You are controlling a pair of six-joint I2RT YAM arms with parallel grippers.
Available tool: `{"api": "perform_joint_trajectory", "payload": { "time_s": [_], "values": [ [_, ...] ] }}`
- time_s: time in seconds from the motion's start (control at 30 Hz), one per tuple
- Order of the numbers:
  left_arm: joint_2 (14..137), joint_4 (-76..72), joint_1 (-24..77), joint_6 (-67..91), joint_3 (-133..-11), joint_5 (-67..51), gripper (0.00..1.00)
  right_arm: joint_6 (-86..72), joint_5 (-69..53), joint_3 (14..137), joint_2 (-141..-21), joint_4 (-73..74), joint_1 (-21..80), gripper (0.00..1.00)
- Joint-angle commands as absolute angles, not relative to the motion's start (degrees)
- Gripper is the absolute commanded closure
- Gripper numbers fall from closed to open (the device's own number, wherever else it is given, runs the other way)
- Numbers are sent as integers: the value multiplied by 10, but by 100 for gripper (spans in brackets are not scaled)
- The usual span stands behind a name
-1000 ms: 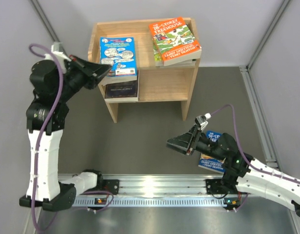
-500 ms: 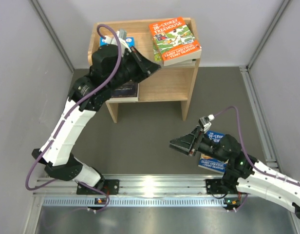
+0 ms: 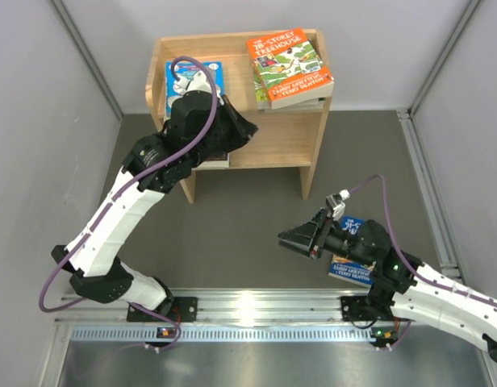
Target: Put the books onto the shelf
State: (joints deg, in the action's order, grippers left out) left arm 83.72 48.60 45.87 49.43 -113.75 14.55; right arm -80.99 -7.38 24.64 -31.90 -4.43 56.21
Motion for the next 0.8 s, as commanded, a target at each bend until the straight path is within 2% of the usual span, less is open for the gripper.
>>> {"api": "perform_joint_trajectory", "payload": {
  "time_s": [0.0,0.2,0.4,0.57,0.77],
  "values": [
    [816,509,448,468,-1141,200,100,-800,-83,259,-310,-57,552,46],
    [817,512,384,457,-1136,159,100,-810,-95,244,-296,-59,537,46],
    [814,509,278,444,-1142,99,100,-808,-118,247,-295,-58,515,46],
    [845,534,257,429,-1200,97,100,-809,-129,245,-294,-59,500,47],
    [843,545,243,431,-1213,107,100,-807,-141,247,-294,-60,490,47]
  ]
}}
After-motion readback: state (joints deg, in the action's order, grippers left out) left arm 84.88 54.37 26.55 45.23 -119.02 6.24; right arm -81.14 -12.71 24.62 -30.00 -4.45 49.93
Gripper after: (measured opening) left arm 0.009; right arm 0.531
